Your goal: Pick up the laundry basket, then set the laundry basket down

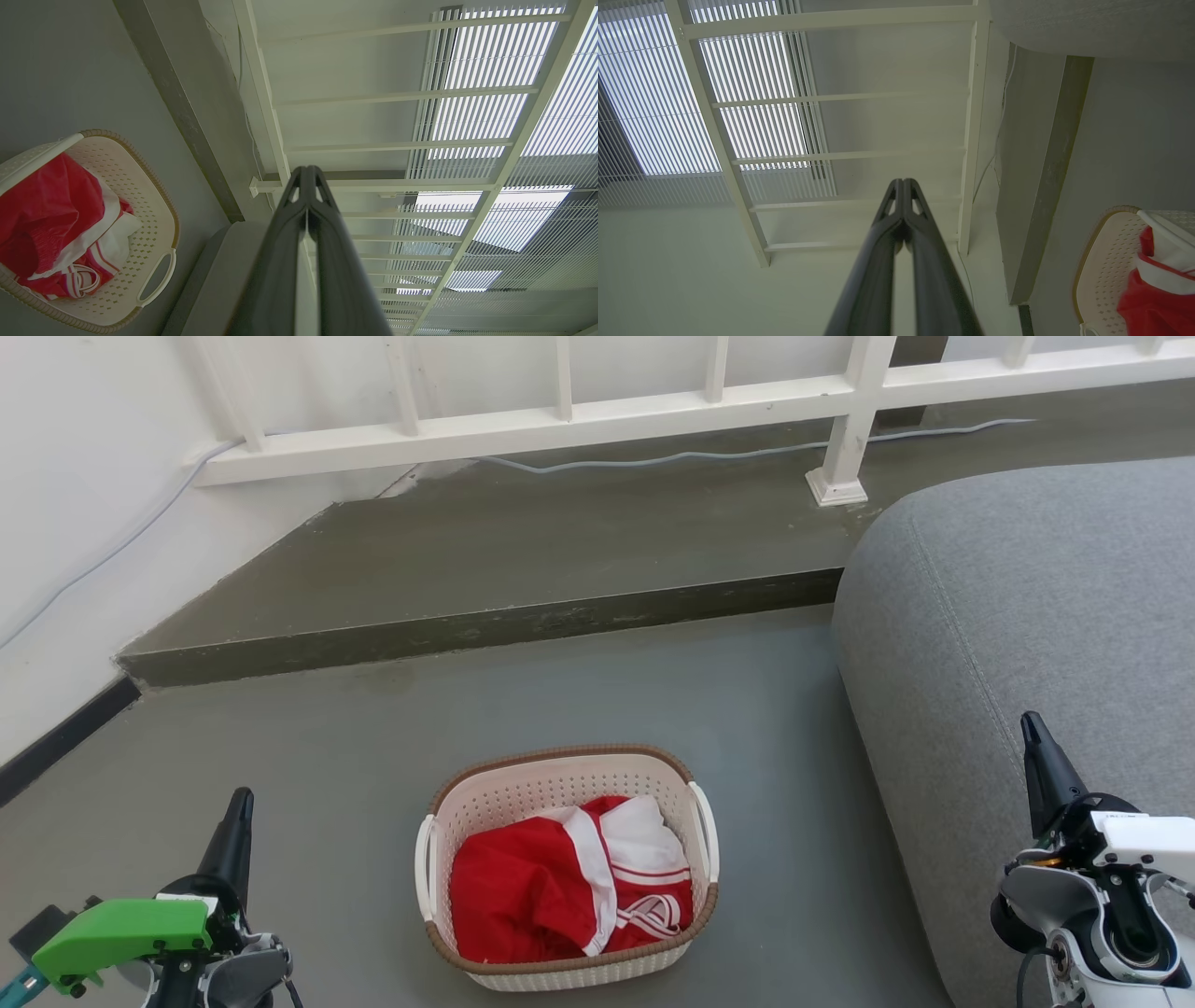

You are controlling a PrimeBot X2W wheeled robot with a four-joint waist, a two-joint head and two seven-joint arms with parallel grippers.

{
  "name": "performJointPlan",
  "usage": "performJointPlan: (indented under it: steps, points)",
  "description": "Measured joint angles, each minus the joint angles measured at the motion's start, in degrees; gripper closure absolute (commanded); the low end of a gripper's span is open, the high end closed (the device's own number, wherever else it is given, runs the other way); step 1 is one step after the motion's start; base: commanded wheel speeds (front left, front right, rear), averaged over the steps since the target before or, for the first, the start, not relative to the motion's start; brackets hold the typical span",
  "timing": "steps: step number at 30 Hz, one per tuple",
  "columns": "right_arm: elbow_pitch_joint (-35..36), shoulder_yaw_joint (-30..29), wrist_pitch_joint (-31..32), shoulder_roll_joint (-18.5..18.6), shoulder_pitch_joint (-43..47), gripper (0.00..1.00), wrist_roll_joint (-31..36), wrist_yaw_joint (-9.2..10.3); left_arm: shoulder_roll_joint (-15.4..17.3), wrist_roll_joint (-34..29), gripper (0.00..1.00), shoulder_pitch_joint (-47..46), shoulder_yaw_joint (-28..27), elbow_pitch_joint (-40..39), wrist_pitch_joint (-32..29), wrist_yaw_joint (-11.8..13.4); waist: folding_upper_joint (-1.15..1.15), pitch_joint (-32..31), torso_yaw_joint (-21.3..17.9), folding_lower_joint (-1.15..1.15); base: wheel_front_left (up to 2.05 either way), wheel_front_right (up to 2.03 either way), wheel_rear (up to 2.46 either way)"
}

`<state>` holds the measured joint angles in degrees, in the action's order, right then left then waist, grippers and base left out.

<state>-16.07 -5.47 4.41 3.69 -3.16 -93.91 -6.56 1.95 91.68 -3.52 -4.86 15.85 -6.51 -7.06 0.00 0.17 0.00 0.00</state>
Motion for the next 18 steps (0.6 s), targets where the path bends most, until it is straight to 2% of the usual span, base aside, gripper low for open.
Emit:
performJointPlan:
  steps: [18]
  points:
    - [0.02, -0.04, 0.01, -0.04, 0.00, 1.00, 0.00, -0.01, 0.00, 0.00, 1.00, 0.00, 0.00, 0.00, 0.00, 0.00, 0.00, 0.00, 0.00, 0.00, 0.00, 0.00, 0.00]
